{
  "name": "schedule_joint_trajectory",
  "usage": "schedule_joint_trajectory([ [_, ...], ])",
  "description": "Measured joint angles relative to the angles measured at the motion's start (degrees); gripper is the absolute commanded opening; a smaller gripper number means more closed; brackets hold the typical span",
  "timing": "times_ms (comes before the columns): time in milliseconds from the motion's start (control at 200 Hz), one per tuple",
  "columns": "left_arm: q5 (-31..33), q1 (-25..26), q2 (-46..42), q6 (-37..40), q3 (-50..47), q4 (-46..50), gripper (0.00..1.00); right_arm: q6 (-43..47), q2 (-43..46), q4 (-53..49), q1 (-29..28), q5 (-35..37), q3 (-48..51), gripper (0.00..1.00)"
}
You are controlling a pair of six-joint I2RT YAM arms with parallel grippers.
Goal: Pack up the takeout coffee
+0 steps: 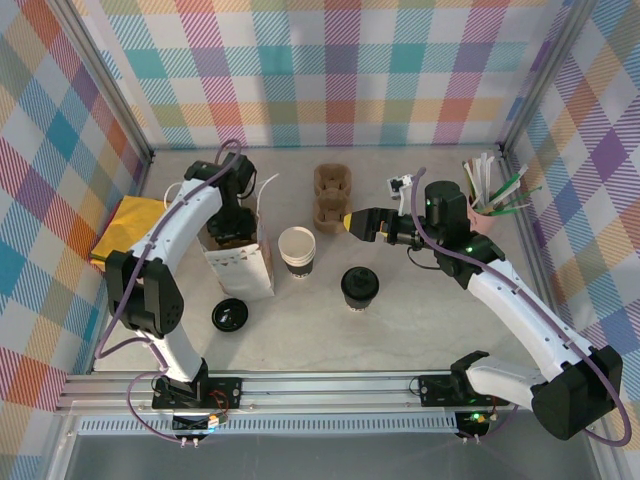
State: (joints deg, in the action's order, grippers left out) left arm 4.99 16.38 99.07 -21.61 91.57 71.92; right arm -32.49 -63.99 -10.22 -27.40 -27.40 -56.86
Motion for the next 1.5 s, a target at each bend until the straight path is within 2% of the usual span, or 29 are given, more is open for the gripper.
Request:
schedule_joint_trajectory([
  [755,0.2,0.0,1.5,-0.5,-9.4,-8.9,0.27,0.0,0.5,-0.7,0.0,0.8,0.0,0.99],
  [1500,1.0,0.0,1.7,-4.5,-14.5,-13.4,0.27,0.0,0.9,-1.1,0.0,1.3,0.0,0.99],
])
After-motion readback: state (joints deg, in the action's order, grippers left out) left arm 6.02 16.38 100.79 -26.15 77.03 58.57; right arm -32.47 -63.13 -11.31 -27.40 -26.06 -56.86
